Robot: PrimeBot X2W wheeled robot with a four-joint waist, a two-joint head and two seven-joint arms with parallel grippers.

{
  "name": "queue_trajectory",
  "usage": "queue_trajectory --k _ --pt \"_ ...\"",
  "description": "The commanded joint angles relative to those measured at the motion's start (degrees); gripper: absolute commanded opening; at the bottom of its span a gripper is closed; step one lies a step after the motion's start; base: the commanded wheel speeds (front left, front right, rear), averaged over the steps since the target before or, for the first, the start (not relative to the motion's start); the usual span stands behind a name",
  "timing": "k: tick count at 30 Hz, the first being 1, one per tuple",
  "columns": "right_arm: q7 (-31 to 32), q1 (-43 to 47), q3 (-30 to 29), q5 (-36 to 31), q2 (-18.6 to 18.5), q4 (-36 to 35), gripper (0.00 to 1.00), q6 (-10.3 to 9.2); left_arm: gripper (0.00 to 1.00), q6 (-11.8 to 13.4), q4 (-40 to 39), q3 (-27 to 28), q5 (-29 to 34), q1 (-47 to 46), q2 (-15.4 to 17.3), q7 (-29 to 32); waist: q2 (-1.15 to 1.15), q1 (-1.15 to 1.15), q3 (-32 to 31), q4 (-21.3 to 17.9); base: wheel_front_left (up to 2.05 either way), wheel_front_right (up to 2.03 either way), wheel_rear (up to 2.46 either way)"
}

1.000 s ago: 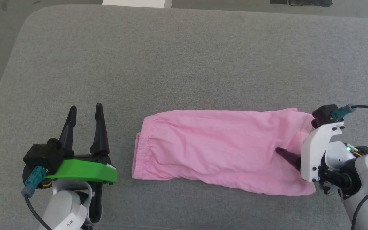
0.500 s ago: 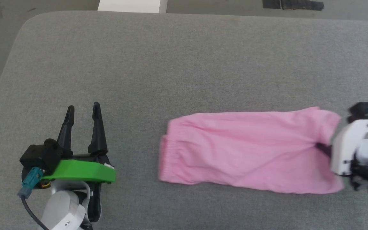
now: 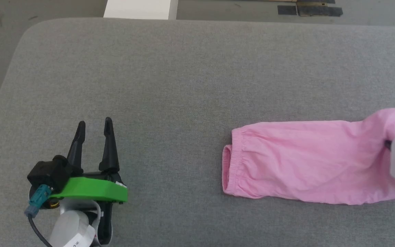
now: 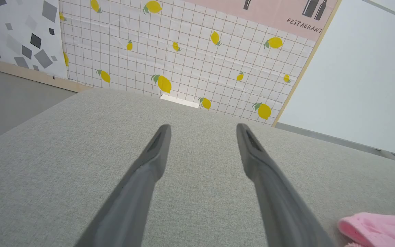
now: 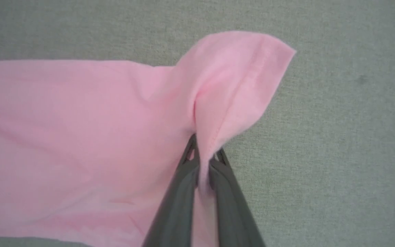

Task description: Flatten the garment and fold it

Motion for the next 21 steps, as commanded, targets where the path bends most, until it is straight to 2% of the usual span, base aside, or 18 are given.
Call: queue_trajectory --k 1,7,11,16,21 --pt "1.48 1.34 1.2 0.62 0.27 -2.5 0.0 -0.09 1.0 -0.35 0.14 0.16 0.94 0.99 -0.16 -0.26 0.0 0.0 -0.63 -0.07 0.0 0.0 0.0" --pt "7.68 4.13 6.48 4.35 1.61 -13.57 0.0 -0.09 1.0 -0.71 0.27 0.15 1.03 2.04 -0.78 -0.26 0.0 0.0 -1.98 0.22 0.0 0.0 0.0" --pt "9.23 4.72 10.05 5.79 3.57 -17.1 0.0 -0.09 1.0 -0.95 0.48 0.08 1.08 2.49 -1.04 -0.26 0.0 0.0 -2.48 0.57 0.0 0.0 0.0" --pt "8.3 4.0 14.86 6.52 7.28 -16.09 0.0 -0.09 1.0 -1.2 0.53 0.18 1.17 2.9 -1.15 -0.26 0.0 0.0 -2.42 1.07 0.0 0.0 0.0" --pt "4.66 1.96 17.98 5.92 11.47 -11.57 0.0 -0.09 1.0 -1.23 0.55 0.06 1.2 2.88 -1.38 -0.26 0.0 0.0 -1.95 1.9 0.0 0.0 0.0"
